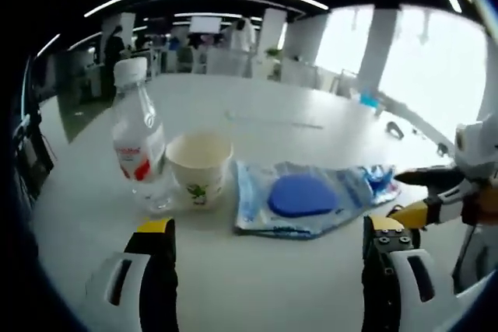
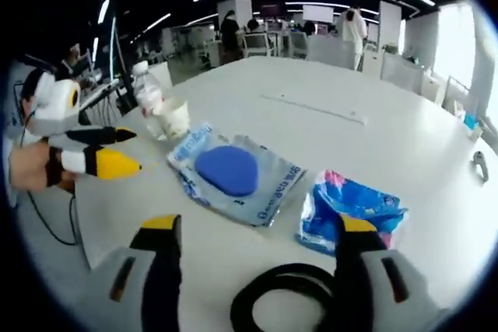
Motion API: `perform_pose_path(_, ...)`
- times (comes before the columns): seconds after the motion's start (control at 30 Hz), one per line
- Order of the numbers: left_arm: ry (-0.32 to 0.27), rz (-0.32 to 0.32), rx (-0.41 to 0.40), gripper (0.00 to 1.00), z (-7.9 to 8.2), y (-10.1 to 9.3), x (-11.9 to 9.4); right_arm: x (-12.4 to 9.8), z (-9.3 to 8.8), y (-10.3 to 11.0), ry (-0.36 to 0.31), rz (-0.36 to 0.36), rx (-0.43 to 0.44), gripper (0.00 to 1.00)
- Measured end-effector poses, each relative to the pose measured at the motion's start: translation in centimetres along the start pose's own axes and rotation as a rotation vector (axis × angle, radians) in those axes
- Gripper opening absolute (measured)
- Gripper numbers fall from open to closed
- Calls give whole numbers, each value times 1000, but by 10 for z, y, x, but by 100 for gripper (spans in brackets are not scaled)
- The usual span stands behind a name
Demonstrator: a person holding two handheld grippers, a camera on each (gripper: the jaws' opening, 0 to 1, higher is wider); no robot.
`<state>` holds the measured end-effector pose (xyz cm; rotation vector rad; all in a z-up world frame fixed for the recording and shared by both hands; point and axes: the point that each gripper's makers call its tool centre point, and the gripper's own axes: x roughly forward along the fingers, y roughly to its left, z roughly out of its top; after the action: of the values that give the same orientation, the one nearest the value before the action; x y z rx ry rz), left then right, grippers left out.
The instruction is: Arrange the tabletop items into an orderly group along one side of the table until the central work area is clear of visible clutter.
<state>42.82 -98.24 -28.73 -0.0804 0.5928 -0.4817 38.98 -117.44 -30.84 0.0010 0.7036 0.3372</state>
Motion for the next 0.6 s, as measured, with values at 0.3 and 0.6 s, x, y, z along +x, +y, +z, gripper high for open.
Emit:
perform_pose_path(0.3, 31, 36, -43, 97, 0, 5, -16, -14, -11, -7, 13, 11, 49, 79)
perform_pose_path(0.6, 56, 40, -58, 97, -13, 3, -31, -30, -27, -21, 27, 6, 122, 78)
